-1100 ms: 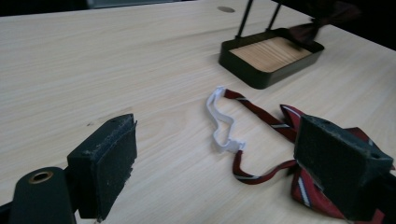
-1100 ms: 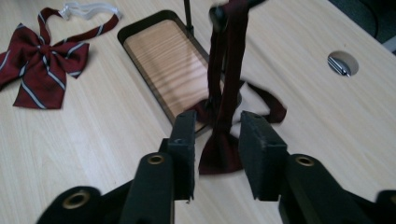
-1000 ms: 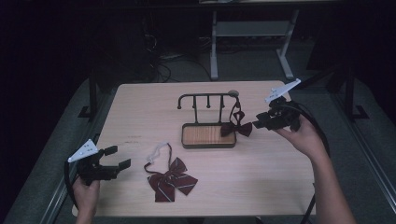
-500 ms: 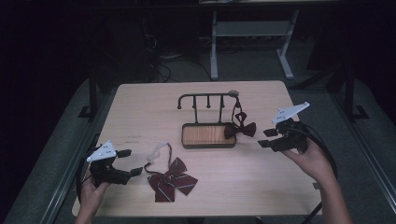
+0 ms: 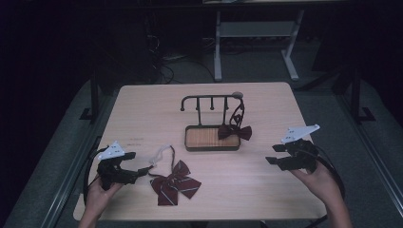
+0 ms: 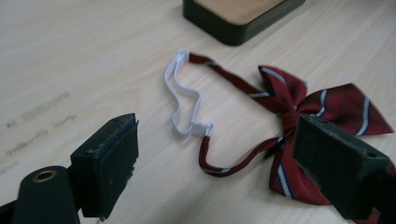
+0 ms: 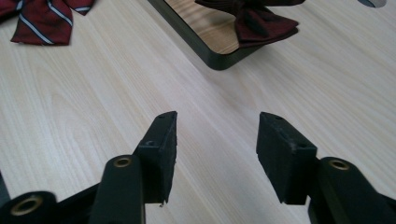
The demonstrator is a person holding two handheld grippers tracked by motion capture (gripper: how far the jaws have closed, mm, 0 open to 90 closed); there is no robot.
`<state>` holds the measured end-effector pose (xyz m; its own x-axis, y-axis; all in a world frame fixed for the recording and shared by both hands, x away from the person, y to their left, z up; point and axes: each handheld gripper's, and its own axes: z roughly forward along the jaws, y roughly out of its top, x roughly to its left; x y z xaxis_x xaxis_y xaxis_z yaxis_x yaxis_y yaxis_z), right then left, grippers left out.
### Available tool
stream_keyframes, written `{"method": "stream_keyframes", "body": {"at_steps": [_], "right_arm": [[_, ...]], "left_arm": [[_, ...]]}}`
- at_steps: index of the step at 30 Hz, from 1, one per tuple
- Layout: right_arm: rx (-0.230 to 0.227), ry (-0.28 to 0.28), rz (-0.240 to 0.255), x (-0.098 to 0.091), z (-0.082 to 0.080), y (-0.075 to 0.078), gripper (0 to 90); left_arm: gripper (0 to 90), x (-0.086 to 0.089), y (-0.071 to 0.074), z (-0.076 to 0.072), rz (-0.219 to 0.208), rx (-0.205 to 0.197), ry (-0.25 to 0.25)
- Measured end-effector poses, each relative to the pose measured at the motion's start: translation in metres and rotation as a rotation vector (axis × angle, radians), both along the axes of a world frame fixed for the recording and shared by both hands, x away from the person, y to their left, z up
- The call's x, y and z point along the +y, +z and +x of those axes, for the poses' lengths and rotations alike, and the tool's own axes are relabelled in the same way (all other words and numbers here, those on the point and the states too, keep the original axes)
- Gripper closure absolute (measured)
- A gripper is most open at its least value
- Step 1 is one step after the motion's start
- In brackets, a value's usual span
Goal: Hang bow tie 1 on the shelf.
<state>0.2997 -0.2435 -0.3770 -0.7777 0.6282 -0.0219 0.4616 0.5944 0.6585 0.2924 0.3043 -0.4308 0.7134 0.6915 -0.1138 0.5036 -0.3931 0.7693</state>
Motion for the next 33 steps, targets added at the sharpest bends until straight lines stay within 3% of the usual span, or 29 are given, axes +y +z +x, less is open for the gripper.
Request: {"method": "stream_keyframes", "body": {"at_steps": [7, 9, 10, 14, 20, 26, 33], "right_arm": [[-0.026, -0.014, 0.036, -0.004, -0.004, -0.017, 39.7], [-0.020, -0.021, 0.013, -0.004, -0.003, -0.022, 38.0], [-0.021, -0.024, 0.012, -0.005, -0.003, -0.024, 37.8], [-0.025, -0.032, 0.012, -0.005, -0.004, -0.031, 35.8], [-0.065, -0.053, 0.019, -0.006, -0.006, -0.034, 32.6], [-0.079, -0.071, 0.044, -0.011, -0.009, -0.035, 33.1], [-0.093, -0.066, 0.038, -0.010, -0.010, -0.036, 34.1]], "left_arm": [[23.4, 0.000, -0.002, 0.006, 0.004, 0.029, 0.028], [27.1, -0.001, -0.002, 0.007, -0.003, 0.029, 0.033], [33.1, -0.002, -0.002, 0.008, 0.000, 0.033, 0.036], [42.6, -0.008, -0.003, 0.010, 0.036, 0.042, 0.029], [46.7, -0.017, -0.011, 0.014, 0.101, 0.087, 0.013], [55.4, -0.019, -0.014, 0.015, 0.118, 0.098, 0.020], [63.1, -0.019, -0.020, 0.017, 0.135, 0.128, 0.017]]}}
